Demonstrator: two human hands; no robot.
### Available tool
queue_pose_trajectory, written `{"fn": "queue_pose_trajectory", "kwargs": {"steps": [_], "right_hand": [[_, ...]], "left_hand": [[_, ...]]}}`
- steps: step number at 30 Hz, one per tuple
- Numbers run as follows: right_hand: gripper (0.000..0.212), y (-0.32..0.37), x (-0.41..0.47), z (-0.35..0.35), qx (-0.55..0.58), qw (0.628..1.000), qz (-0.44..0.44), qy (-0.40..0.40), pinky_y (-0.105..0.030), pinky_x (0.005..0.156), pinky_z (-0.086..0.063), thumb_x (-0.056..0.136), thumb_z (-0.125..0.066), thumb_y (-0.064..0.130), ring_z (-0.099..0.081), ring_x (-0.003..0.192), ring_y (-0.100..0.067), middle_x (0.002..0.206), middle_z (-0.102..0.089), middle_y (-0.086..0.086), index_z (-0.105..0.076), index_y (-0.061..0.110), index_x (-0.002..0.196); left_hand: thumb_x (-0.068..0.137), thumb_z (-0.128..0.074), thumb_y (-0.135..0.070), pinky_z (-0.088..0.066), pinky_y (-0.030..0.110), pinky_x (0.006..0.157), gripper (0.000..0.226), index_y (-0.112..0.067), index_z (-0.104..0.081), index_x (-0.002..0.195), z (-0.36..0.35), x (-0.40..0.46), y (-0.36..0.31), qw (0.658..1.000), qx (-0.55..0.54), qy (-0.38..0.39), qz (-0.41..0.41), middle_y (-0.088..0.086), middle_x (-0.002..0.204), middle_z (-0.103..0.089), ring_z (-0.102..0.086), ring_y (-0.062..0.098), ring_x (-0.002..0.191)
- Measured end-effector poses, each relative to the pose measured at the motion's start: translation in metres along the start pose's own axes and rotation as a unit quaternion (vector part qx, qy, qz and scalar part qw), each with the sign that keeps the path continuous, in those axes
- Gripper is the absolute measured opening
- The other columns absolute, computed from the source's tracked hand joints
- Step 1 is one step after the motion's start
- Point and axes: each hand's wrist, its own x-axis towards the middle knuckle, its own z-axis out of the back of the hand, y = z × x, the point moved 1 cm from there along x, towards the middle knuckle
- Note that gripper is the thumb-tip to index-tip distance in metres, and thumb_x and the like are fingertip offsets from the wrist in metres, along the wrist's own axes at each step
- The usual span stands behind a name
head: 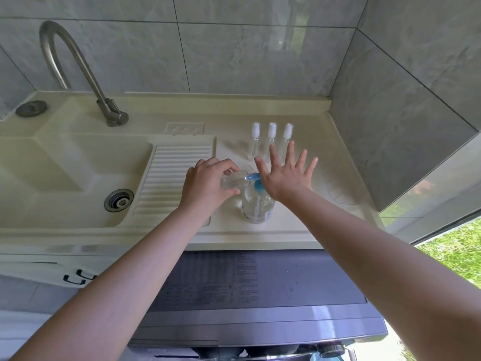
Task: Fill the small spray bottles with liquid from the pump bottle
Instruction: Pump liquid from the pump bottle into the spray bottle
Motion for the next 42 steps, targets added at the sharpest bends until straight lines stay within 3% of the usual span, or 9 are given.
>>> {"fn": "queue_pose_trajectory", "kwargs": {"steps": [5, 11, 17, 33, 39, 42], "right_hand": [[0.066, 0.000, -0.003, -0.014, 0.011, 0.999, -0.007, 0.039, -0.063, 0.115, 0.014, 0.095, 0.004, 0.066, 0.018, 0.149, -0.043, 0.164, 0.020, -0.008, 0.006, 0.041, 0.156], [0.073, 0.002, 0.002, -0.001, 0.002, 1.000, -0.006, 0.016, -0.062, 0.115, 0.017, 0.092, 0.004, 0.072, 0.018, 0.149, -0.043, 0.163, 0.024, -0.007, 0.010, 0.039, 0.156], [0.064, 0.002, -0.003, -0.014, 0.046, 0.997, -0.023, 0.065, -0.063, 0.115, 0.017, 0.094, 0.001, 0.065, 0.017, 0.149, -0.042, 0.165, 0.018, -0.006, 0.003, 0.046, 0.155], [0.069, 0.001, 0.002, -0.001, 0.016, 1.000, -0.020, 0.011, -0.062, 0.115, 0.017, 0.094, 0.001, 0.069, 0.019, 0.149, -0.042, 0.164, 0.023, -0.006, 0.010, 0.040, 0.156], [0.062, 0.001, -0.001, -0.006, 0.022, 0.999, -0.019, 0.039, -0.062, 0.115, 0.016, 0.097, -0.002, 0.059, 0.019, 0.149, -0.041, 0.164, 0.022, -0.006, 0.004, 0.043, 0.156], [0.064, 0.001, 0.000, -0.003, 0.007, 0.999, -0.019, 0.033, -0.062, 0.115, 0.017, 0.096, 0.000, 0.063, 0.021, 0.149, -0.042, 0.163, 0.025, -0.006, 0.008, 0.042, 0.156]], "left_hand": [[0.066, -0.087, -0.035, -0.045, 0.037, 0.088, 0.043, -0.038, -0.067, 0.104, -0.004, 0.000, -0.001, 1.000, -0.004, 0.005, 0.001, -0.017, 0.094, -0.059, -0.056, 0.016, 0.096], [0.067, -0.087, -0.035, -0.045, 0.036, 0.086, 0.043, -0.037, -0.067, 0.105, -0.002, 0.001, 0.000, 1.000, -0.013, 0.001, 0.003, -0.015, 0.097, -0.063, -0.056, 0.017, 0.096], [0.067, -0.087, -0.034, -0.042, 0.034, 0.086, 0.043, -0.037, -0.067, 0.104, -0.002, 0.000, -0.002, 1.000, -0.003, 0.005, 0.007, -0.015, 0.097, -0.062, -0.055, 0.017, 0.097], [0.066, -0.088, -0.033, -0.044, 0.035, 0.085, 0.043, -0.037, -0.067, 0.103, 0.002, -0.001, 0.000, 1.000, -0.013, 0.000, 0.007, -0.016, 0.094, -0.060, -0.055, 0.016, 0.094], [0.065, -0.088, -0.032, -0.045, 0.035, 0.085, 0.043, -0.037, -0.068, 0.102, 0.000, -0.001, -0.002, 1.000, -0.017, -0.002, 0.006, -0.016, 0.094, -0.061, -0.054, 0.016, 0.093], [0.066, -0.088, -0.032, -0.044, 0.035, 0.086, 0.042, -0.037, -0.067, 0.102, 0.001, 0.000, -0.004, 1.000, -0.008, -0.001, 0.002, -0.015, 0.094, -0.061, -0.053, 0.016, 0.093]]}}
